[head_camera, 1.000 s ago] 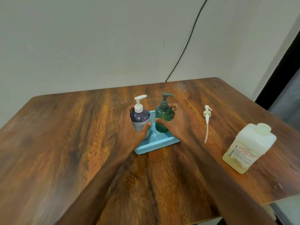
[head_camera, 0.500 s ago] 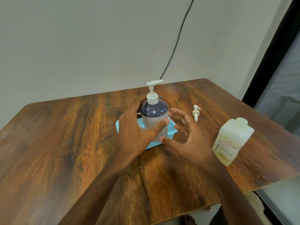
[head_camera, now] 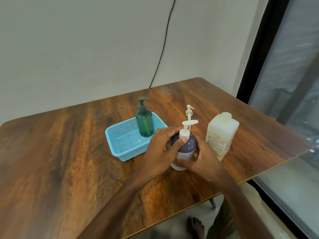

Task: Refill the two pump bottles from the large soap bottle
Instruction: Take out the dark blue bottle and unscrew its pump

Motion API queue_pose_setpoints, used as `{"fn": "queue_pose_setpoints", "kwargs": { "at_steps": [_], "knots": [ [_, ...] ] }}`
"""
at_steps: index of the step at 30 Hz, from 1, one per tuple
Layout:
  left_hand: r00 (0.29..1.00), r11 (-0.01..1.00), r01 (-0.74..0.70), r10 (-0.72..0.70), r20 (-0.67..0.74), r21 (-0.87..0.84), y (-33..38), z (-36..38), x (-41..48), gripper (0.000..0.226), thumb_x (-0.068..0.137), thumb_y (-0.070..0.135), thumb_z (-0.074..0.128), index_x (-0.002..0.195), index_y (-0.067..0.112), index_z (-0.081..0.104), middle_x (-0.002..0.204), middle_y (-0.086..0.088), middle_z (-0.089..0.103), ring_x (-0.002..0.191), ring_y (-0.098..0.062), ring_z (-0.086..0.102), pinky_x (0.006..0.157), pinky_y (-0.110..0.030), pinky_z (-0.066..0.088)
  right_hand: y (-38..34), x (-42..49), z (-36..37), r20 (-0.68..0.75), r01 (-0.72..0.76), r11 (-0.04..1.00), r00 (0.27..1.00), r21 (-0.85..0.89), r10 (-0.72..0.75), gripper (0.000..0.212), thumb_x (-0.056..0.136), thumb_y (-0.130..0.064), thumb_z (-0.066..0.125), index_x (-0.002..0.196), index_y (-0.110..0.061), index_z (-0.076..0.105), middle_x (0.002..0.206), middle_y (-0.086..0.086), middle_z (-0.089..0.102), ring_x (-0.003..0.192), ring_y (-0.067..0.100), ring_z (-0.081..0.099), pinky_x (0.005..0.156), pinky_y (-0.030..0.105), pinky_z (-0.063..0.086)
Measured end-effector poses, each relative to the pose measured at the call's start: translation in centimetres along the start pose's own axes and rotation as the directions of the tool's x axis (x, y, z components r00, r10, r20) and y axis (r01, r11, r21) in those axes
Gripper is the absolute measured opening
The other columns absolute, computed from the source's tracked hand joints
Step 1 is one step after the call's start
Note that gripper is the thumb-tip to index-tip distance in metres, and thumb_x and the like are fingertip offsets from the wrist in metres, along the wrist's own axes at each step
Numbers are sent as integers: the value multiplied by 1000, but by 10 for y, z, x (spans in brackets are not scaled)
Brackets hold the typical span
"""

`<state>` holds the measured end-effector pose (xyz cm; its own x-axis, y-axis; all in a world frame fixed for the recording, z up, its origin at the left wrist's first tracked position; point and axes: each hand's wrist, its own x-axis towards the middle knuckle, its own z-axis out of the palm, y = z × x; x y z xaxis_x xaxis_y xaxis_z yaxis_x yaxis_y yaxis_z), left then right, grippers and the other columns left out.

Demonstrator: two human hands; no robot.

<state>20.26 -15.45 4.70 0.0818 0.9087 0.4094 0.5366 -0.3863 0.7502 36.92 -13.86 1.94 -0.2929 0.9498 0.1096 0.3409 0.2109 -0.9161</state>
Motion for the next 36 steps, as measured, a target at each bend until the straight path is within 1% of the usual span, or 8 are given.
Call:
{"fn": "queue_pose_setpoints", "kwargs": {
  "at_steps": [3, 8, 13, 18, 23, 26, 31, 36],
  "knots": [
    [997, 999, -10, 13, -79, 33, -10, 7, 3, 27, 101, 30, 67, 128, 30, 72, 117, 20, 71, 112, -5, 61, 96, -34, 51, 6, 6, 2, 38, -45, 998, 998, -38, 46, 66, 74, -35, 86, 115, -54, 37, 112, -43, 44, 99, -27, 48, 84, 2, 44],
    [957, 983, -65, 111, -270, 175, -3, 18, -1, 23, 94, 22, 75, 116, 20, 77, 101, 32, 60, 102, -4, 58, 89, -9, 43, 15, 12, 9, 77, -52, 996, 995, -71, 57, 63, 76, -38, 80, 118, -47, 34, 114, -37, 39, 105, -13, 47, 108, 17, 39],
    [887, 989, 121, -71, -456, 82, 5, 26, 1, 24, 76, 44, 90, 92, 30, 79, 93, 21, 67, 91, 7, 61, 81, -2, 40, 10, 4, 16, -56, 29, 998, 998, -58, -32, 73, 77, -24, 85, 134, -37, 41, 131, -24, 53, 115, -3, 55, 96, 17, 50],
    [864, 926, 337, -377, -333, -172, 8, 34, 29, 42, 69, 48, 93, 81, 20, 63, 76, 9, 67, 70, 4, 62, 63, -10, 47, 7, 3, 21, -56, 41, 996, 997, -85, -46, 84, 73, -24, 88, 141, -32, 39, 133, -25, 50, 120, -3, 53, 95, 15, 49],
    [939, 951, 275, -297, -175, -138, 11, 46, 40, 12, 89, 48, 74, 88, 37, 72, 82, 18, 74, 86, -1, 69, 83, -32, 57, 10, 1, 18, -82, 54, 998, 995, -14, -55, 81, 70, -21, 88, 139, -27, 45, 137, -18, 56, 122, -4, 55, 98, 18, 51],
    [969, 969, 205, -220, -109, -137, 9, 43, 26, 5, 97, 44, 67, 95, 41, 72, 90, 24, 73, 96, 2, 69, 88, -32, 56, 9, 3, 15, -82, 68, 997, 994, -22, -70, 85, 70, -16, 88, 141, -25, 42, 137, -13, 56, 122, 2, 57, 96, 22, 53],
    [981, 990, 95, -110, -157, -101, 5, 33, -10, 32, 107, 37, 54, 136, 25, 64, 119, 17, 70, 115, 1, 64, 98, -27, 53, 6, 5, 19, -105, 64, 998, 992, -22, -66, 70, 79, -34, 83, 137, -33, 44, 134, -14, 58, 118, 5, 59, 95, 31, 56],
    [948, 973, 131, -179, -263, -191, 3, 15, -5, 21, 90, 34, 81, 110, 26, 78, 105, 17, 78, 104, -2, 73, 92, -33, 61, 5, 2, 19, -92, 1, 1000, 996, 7, 0, 79, 75, -29, 87, 137, -37, 39, 129, -20, 55, 113, 2, 57, 87, 14, 52]
  ]
}}
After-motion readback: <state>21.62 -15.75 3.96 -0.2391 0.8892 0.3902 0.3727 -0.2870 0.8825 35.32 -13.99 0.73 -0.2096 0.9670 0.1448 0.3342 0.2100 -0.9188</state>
